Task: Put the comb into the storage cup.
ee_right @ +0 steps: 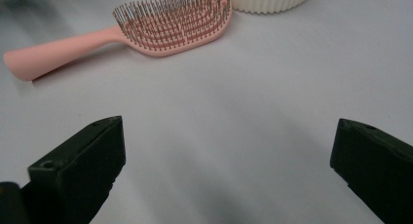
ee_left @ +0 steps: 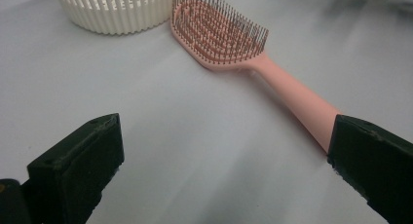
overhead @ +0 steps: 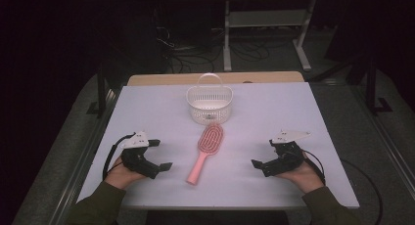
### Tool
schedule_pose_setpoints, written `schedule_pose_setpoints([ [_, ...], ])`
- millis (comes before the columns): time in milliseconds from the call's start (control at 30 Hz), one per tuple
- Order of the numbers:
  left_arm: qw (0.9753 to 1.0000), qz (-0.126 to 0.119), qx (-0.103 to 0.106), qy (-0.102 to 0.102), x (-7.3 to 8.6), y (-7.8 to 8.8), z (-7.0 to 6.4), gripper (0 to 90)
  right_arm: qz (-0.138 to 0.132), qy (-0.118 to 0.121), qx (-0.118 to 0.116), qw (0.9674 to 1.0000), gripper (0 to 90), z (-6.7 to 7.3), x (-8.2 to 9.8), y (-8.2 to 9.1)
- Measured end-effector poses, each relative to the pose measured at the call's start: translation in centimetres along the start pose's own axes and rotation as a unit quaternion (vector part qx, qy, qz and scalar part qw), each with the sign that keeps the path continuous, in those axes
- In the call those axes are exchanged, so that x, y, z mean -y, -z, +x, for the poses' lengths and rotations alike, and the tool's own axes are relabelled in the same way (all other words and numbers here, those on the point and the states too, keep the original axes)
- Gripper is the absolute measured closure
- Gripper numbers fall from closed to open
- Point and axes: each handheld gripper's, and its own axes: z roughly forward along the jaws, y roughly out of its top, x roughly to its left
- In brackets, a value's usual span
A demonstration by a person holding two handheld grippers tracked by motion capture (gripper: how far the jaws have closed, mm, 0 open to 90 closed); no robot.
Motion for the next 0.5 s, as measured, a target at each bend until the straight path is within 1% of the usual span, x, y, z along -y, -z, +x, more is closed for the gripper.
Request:
schedule_pose_setpoints([
  [133,1.0000,0.003,0.001,0.001,-0.03,-0.04,-0.02,0.0,0.000,-0.005,0.001,1.0000,0.0,-0.07,0.10,0.11],
  [233,1.0000,0.003,0.000,0.007,-0.01,0.13,0.06,0.0,-0.003,-0.009,-0.001,1.0000,0.0,-0.17,0.07,0.12],
  [333,0.9999,0.003,0.002,0.013,-0.07,0.27,0.16,0.0,-0.005,-0.009,-0.004,0.9999,0.1,-0.26,0.05,0.07],
  [433,0.9999,0.003,-0.003,0.011,-0.38,0.34,0.09,0.0,-0.007,-0.006,-0.005,0.9999,0.1,-0.36,0.10,0.10],
  [500,0.9999,0.002,-0.002,0.012,-0.45,0.36,0.07,0.0,-0.010,-0.007,-0.006,0.9999,0.1,-0.35,0.09,0.16],
])
